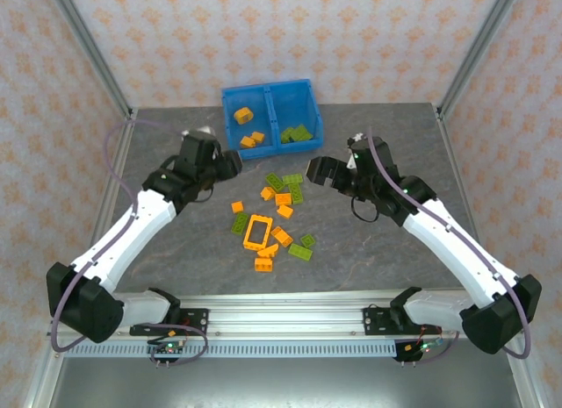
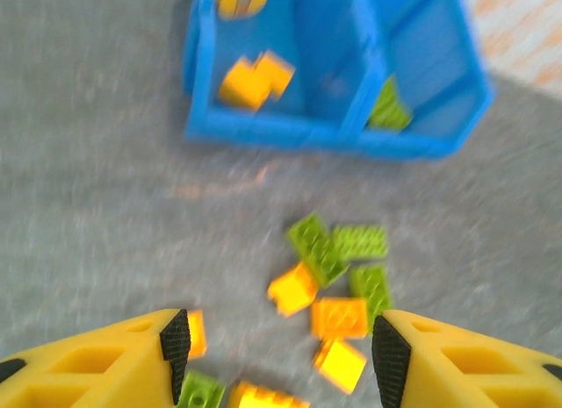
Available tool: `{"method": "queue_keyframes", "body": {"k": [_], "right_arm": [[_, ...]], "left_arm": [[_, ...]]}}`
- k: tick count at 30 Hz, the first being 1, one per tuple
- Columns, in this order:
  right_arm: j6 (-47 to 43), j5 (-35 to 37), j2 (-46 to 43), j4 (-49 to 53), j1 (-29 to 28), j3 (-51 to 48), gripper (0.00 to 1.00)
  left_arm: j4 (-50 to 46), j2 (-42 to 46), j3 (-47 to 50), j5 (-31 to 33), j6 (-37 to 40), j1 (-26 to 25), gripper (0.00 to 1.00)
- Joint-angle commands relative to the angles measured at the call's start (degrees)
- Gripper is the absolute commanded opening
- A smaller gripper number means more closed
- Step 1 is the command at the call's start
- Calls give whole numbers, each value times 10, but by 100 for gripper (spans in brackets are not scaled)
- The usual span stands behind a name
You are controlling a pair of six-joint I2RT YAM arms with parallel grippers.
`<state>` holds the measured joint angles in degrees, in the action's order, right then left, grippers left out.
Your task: Sort the legos into containers by color
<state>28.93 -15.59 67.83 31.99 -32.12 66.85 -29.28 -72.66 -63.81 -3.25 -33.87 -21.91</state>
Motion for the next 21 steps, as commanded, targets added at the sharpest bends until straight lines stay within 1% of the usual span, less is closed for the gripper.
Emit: {"method": "queue_keyframes", "body": {"k": [1,3,5,11,13,17,21], "right_arm": [[-1,-15,25,-25,-4,17,99],[1,-24,35,-25,-5,22,100],[3,-28,38,-27,-5,21,99],[5,-19,32,-10,-5,16,99],[6,-16,25,-7,-5,11,99],[9,-8,11,-4,-5,2,100],[7,-6,8,-1,-5,3,99]], "left_arm": [[-36,3,59,17,-55,-11,60],[-4,-7,101,-5,-77,-12,61],[20,-34,119,-27,-87,-13,61],[47,-147,84,-43,-70,-26,66],[36,-178,69,-32,-71,-27,67],[23,-218,50,17,-70,-29,68],[26,-259,33,33,-57,-28,67]]}}
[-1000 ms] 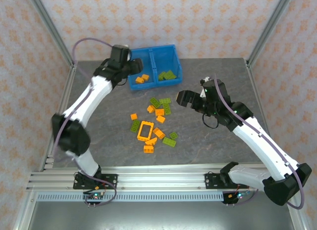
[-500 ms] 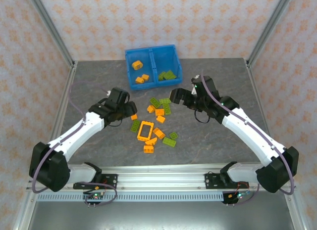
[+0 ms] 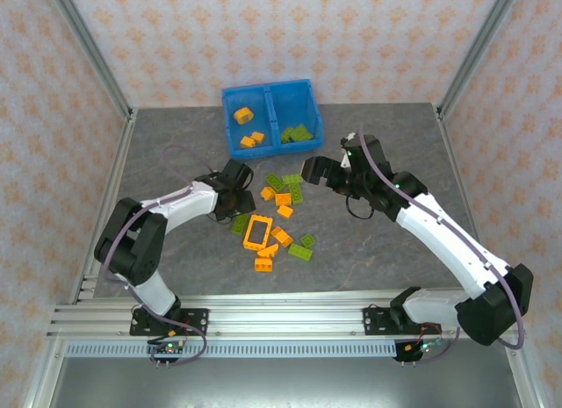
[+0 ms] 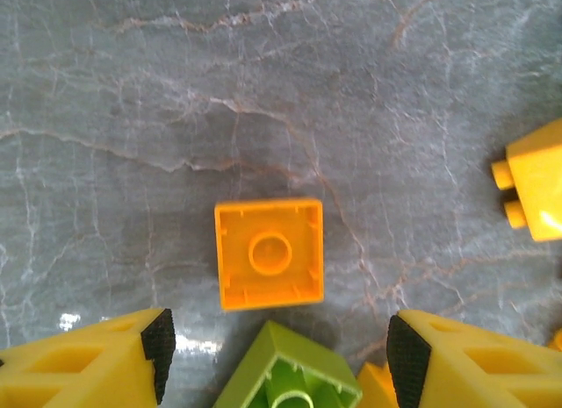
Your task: Sort the legos into containers by color
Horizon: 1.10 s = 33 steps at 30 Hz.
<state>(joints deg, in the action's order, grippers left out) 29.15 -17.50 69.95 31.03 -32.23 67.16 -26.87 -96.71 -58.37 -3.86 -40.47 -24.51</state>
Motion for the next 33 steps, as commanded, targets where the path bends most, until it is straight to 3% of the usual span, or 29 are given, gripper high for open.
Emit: {"method": "queue_keyframes", "body": {"k": [1,7,14,19,24,29,33], "right_arm": [[4,13,-13,10,-4,2,99],[7,16,-17,9,-4,-4,99],[5,18,-18,11,-4,-1,100],[6,17,-18,14,-4,3,100],[8,17,-18,14,-4,0,99],[10,18,-37,13,-4,-3,100],[13,15,-44,15,-4,-4,99]], "left_arm": [[2,-28,-27,39,12,-3,66],[-4,-67,-46,44,9,-3,49],[-18,-51,-45,52,6,-2,33],[-45,7,-77,59,21,-4,31],[-95,24,-175,81,59,-3,31],[-110,-23,-295,132,120,0,31],[-102,-118,-413,145,176,20,31]]}}
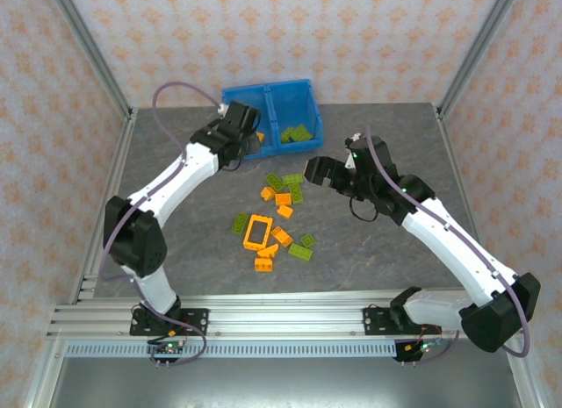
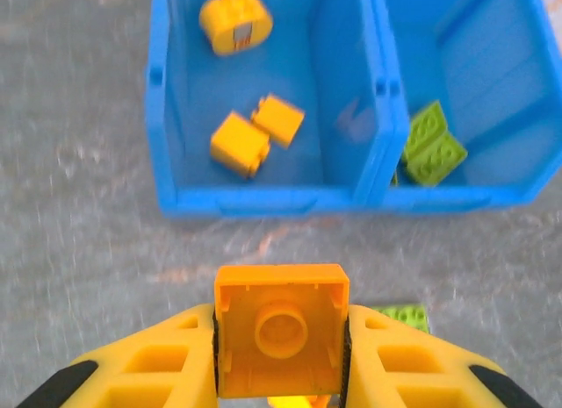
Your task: Sort the legos into containers by color
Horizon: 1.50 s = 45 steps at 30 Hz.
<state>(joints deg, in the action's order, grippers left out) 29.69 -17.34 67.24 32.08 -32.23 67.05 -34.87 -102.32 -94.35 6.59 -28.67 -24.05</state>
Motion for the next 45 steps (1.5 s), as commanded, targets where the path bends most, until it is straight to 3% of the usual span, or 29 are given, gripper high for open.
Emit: {"method": "queue_keyframes", "body": {"k": [1,7,13,19,24,28,32,34,39,45], "right_arm": [[7,13,-19,6,-5,-3,99],[7,22,-41,22,-5,-3,99],[16,28,-60,27,-5,-9,99],[22,25,-65,26,-5,-12,99],[24,23,-63,20,-6,-14,99],[24,22,-57,15,-6,-15,99],[21,27,-52,11,-6,-15,100],[18,28,-49,8,-6,-16,100],[4,20,-29,7,-6,-6,100],[-1,18,-23,9,-6,1,100]], "left_arm": [[-23,-99,-89,38,70,22,30],[-72,-277,-318,35,109,48,31],[-131,-416,-502,10,93,65,36],[-119,-440,-531,2,94,67,49],[-120,-398,-523,-14,86,67,53],[-89,-304,-432,-66,77,65,51],[13,-152,-220,-154,107,55,52],[47,-78,-116,-173,164,35,52],[55,54,74,-166,305,-22,52],[38,97,192,-146,355,-40,54]]}}
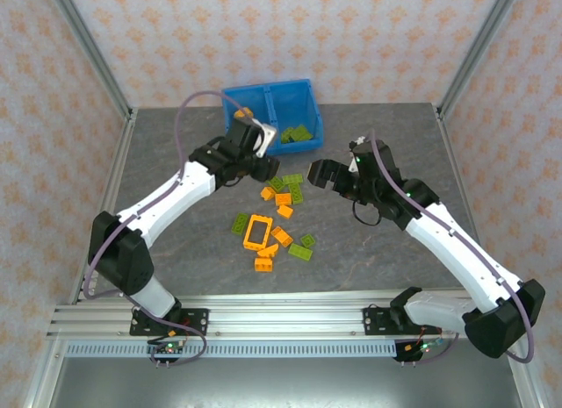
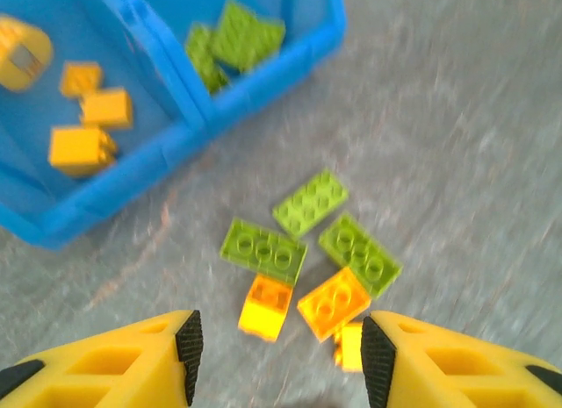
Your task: Sort the legos into containers by color
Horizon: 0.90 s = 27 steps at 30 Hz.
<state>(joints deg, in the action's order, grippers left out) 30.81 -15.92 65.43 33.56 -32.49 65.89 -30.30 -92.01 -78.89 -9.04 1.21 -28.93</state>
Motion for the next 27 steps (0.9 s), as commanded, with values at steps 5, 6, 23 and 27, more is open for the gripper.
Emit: {"method": "queue_keyframes", "body": {"k": [5,6,23,27], "right_arm": [[-7,3,-6,-3,-3,9,100],[-6,3,-7,-2,-3,8,100],[2,18,-19,9,-3,3,100],[1,20,-21,13,-3,5,100]], "left_arm": [[-27,-58,35,-1,87,9,58],[-34,-78,25,-2,91,10,60],[-42,-257,-78,-44,120,33,65],[-55,-278,-100,-73,115,39,58]]}}
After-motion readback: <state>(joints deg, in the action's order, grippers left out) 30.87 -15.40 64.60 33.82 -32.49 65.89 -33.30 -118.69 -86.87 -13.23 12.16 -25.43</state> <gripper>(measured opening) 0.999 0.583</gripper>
